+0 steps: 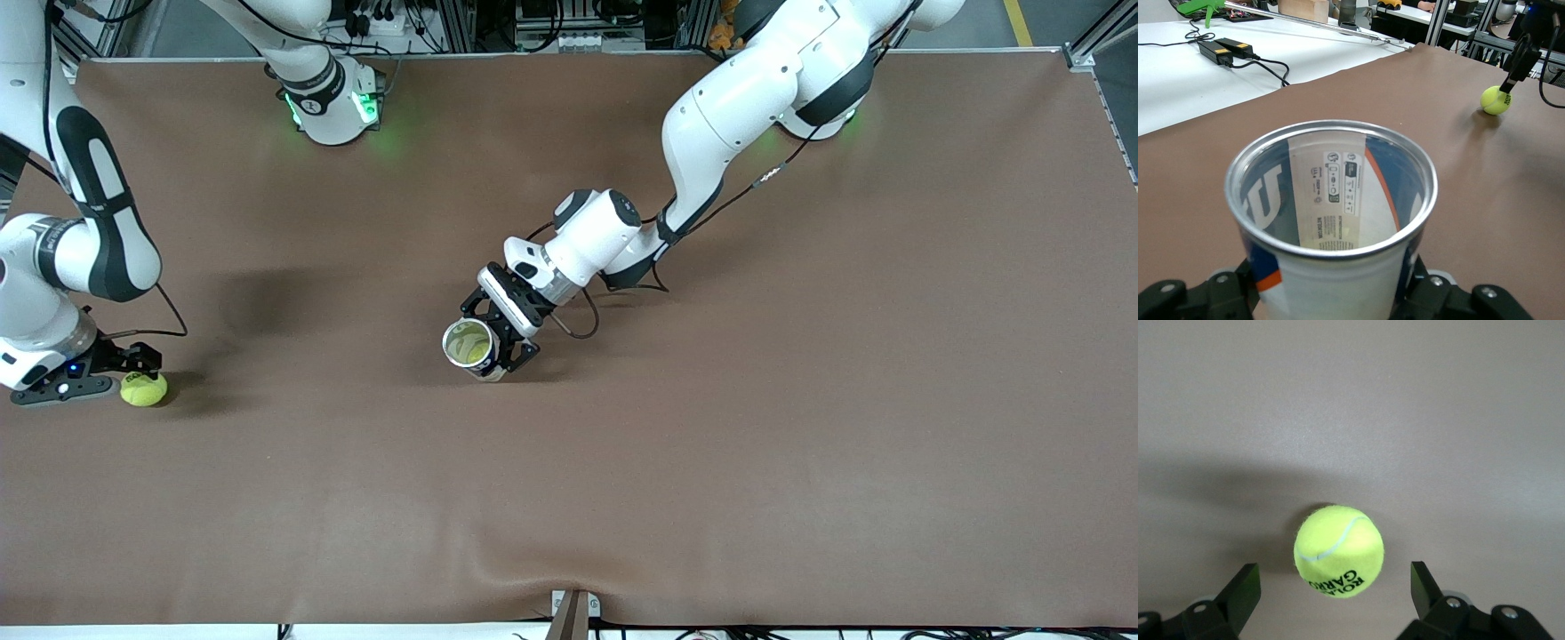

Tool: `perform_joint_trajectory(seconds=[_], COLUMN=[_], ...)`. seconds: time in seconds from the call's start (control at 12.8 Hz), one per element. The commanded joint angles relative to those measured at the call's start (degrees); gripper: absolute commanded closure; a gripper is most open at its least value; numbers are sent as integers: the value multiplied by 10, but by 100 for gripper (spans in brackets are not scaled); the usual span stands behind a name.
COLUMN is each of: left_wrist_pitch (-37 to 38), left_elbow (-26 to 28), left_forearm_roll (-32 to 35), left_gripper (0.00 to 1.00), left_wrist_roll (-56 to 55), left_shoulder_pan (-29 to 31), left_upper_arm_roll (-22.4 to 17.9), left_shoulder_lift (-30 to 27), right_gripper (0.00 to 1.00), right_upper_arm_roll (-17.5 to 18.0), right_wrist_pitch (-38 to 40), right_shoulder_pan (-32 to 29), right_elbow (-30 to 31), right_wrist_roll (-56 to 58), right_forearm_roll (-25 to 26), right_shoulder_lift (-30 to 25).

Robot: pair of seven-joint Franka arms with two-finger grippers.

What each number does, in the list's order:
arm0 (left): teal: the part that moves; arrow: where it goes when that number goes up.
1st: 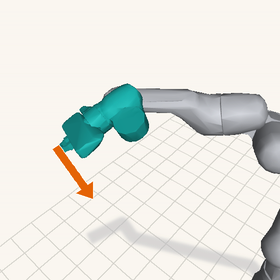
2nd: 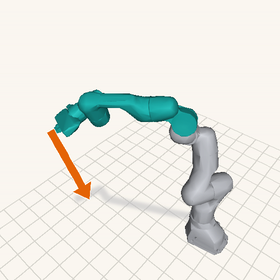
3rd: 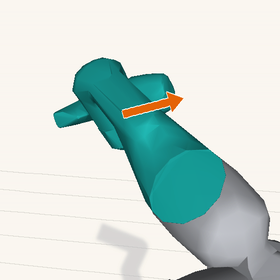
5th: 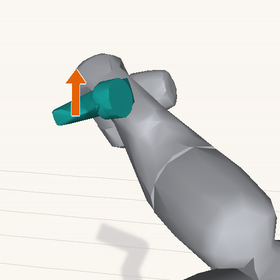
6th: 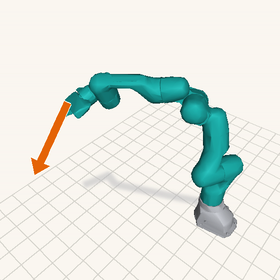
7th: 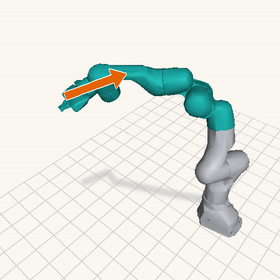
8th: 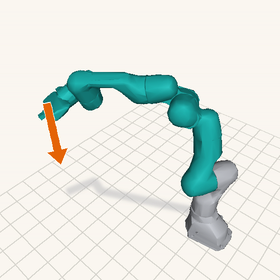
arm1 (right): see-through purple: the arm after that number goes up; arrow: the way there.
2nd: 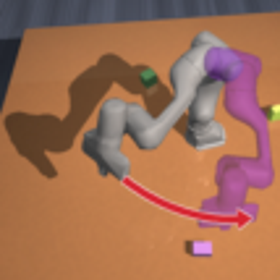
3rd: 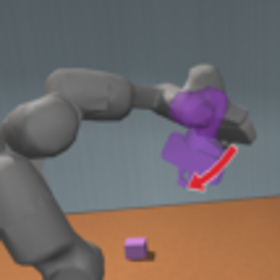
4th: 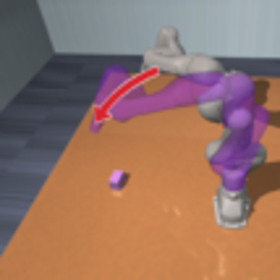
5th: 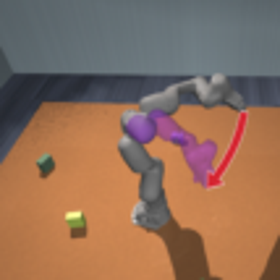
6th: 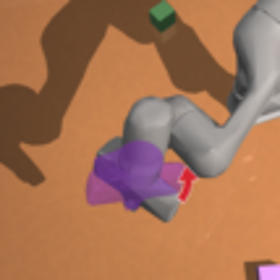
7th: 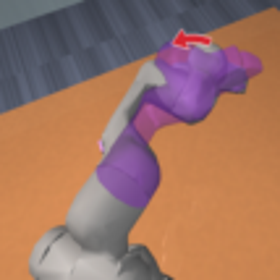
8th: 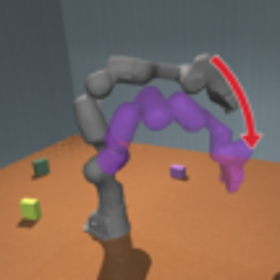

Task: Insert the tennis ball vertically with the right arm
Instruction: 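Grasp the second tennis ball with the right gripper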

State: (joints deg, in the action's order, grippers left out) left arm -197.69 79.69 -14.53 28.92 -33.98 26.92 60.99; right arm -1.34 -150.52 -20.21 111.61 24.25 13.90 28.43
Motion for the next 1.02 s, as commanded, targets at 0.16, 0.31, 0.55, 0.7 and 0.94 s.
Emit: perform_joint_trajectory(seconds=[0.16,0.31,0.55,0.7,0.94], left_wrist_pitch=[-7,-8,-8,-8,-8], left_elbow=[-12,-12,-12,-13,-12], left_forearm_roll=[-10,-10,-10,-10,-11], left_gripper=[18,18,18,18,18], left_wrist_roll=[-5,-5,-5,-5,-5], left_shoulder_pan=[-9,-9,-9,-11,-11], left_upper_arm_roll=[-4,-4,-4,-4,-4], left_shoulder_lift=[8,8,8,8,8], right_gripper=[0,0,0,3,89], right_upper_arm_roll=[11,11,11,12,13], right_wrist_pitch=[-77,-84,-95,-106,-107], right_shoulder_pan=[-22,-28,-30,-34,-38], right_elbow=[9,8,6,6,6], right_wrist_roll=[5,5,5,5,21], right_forearm_roll=[19,19,19,19,19], right_shoulder_lift=[34,44,55,61,61])
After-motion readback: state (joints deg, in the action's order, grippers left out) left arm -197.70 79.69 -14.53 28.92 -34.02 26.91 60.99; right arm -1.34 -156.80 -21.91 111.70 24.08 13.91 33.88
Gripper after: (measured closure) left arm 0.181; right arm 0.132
